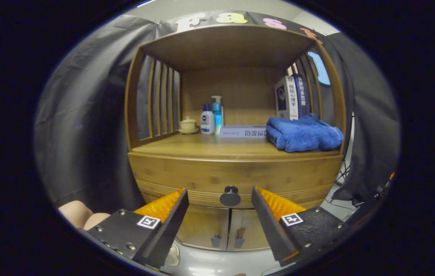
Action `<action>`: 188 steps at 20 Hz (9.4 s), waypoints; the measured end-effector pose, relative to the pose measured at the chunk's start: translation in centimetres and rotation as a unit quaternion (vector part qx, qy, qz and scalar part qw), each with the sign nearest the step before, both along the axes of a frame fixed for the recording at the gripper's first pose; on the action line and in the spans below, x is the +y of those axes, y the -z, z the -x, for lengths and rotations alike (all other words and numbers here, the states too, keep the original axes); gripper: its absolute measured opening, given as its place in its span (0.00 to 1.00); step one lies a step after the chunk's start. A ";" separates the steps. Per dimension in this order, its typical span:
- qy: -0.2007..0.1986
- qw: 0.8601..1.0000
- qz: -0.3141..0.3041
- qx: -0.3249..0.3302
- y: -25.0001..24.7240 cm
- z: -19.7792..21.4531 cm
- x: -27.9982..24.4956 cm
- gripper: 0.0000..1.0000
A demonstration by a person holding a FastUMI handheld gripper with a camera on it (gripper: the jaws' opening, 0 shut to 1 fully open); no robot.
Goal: Pull open the drawer, take out the items inside it, and place them on the countertop above the cabinet.
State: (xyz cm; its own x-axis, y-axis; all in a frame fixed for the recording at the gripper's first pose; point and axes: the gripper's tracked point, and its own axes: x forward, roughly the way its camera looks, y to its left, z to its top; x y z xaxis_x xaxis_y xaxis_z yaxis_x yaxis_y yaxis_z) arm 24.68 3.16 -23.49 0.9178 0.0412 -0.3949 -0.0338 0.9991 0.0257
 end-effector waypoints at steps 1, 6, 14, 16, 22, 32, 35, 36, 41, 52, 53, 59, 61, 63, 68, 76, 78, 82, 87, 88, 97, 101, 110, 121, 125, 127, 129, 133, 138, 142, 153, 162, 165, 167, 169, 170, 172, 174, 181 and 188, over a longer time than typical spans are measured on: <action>0.010 1.000 0.000 0.012 1.1 -1.0 -0.2 0.99; 0.069 0.995 -0.004 0.070 6.1 -4.7 -2.8 0.84; 0.075 0.993 -0.024 0.083 7.0 -5.5 -1.4 0.28; 0.070 0.994 -0.031 0.081 6.4 -4.1 -1.6 0.24; 0.060 0.996 -0.018 0.068 4.9 2.5 -1.2 0.23; 0.043 0.995 -0.024 0.082 4.2 12.2 -1.5 0.23; 0.038 0.994 -0.016 0.100 4.4 12.5 -1.4 0.23; 0.035 0.993 -0.010 0.110 4.5 12.4 -1.4 0.23; 0.017 0.994 -0.012 0.110 0.3 13.6 -1.1 0.40; -0.057 0.968 0.053 0.237 -2.9 1.5 1.8 0.57; -0.059 0.963 0.053 0.258 -1.6 0.7 2.0 0.57; -0.049 0.922 0.063 0.378 4.7 0.5 1.8 0.57; -0.047 0.912 0.080 0.400 5.6 1.2 1.3 0.57; -0.045 0.903 0.088 0.419 6.5 1.7 0.9 0.57; -0.049 0.879 0.096 0.465 9.0 3.9 0.7 0.53; -0.038 0.923 0.079 0.376 6.2 1.6 2.1 0.39; -0.049 0.931 0.089 0.352 4.7 1.6 2.7 0.39; -0.072 0.948 0.108 0.291 2.0 0.8 3.7 0.39; -0.087 0.966 0.121 0.212 -2.4 -0.4 5.6 0.39; -0.085 0.969 0.124 0.196 -3.3 -1.1 5.7 0.39; -0.011 0.991 0.120 0.051 -8.6 -10.1 4.3 0.38; 0.014 0.989 0.143 0.036 -7.4 -13.5 3.2 0.39; 0.037 0.990 0.130 0.048 -2.7 -17.3 2.4 0.38; 0.031 0.997 0.060 -0.035 -8.9 -11.6 2.4 0.99; 0.026 0.995 0.038 -0.089 -12.6 -4.6 2.9 0.99; 0.028 0.993 0.019 -0.112 -13.4 -1.0 3.2 0.98; 0.038 0.993 0.021 -0.111 -12.8 2.6 2.5 0.99; 0.059 0.996 0.000 -0.074 -10.1 9.4 1.1 0.99; 0.079 0.996 -0.031 -0.041 -7.5 13.5 -0.4 0.99; 0.066 0.998 -0.009 -0.022 -5.8 13.2 0.4 0.99; 0.044 0.999 0.014 -0.005 -3.8 10.3 2.6 0.99; 0.041 0.999 0.026 -0.001 -4.8 9.5 2.2 0.98; 0.062 0.996 0.027 -0.056 -6.5 5.4 1.6 0.98; 0.056 0.995 0.009 -0.079 -8.0 0.3 2.4 0.99; 0.040 0.994 0.002 -0.102 -9.8 -3.9 4.5 0.99; 0.030 0.993 -0.003 -0.113 -10.3 -5.6 5.5 0.99; 0.010 0.993 -0.013 -0.115 -10.4 -6.0 7.7 0.99; -0.001 0.994 -0.010 -0.106 -9.7 -5.2 8.6 0.99; 0.025 0.999 -0.001 -0.047 -7.2 4.1 5.0 0.98; 0.068 0.997 0.013 -0.018 -5.3 8.3 1.4 0.99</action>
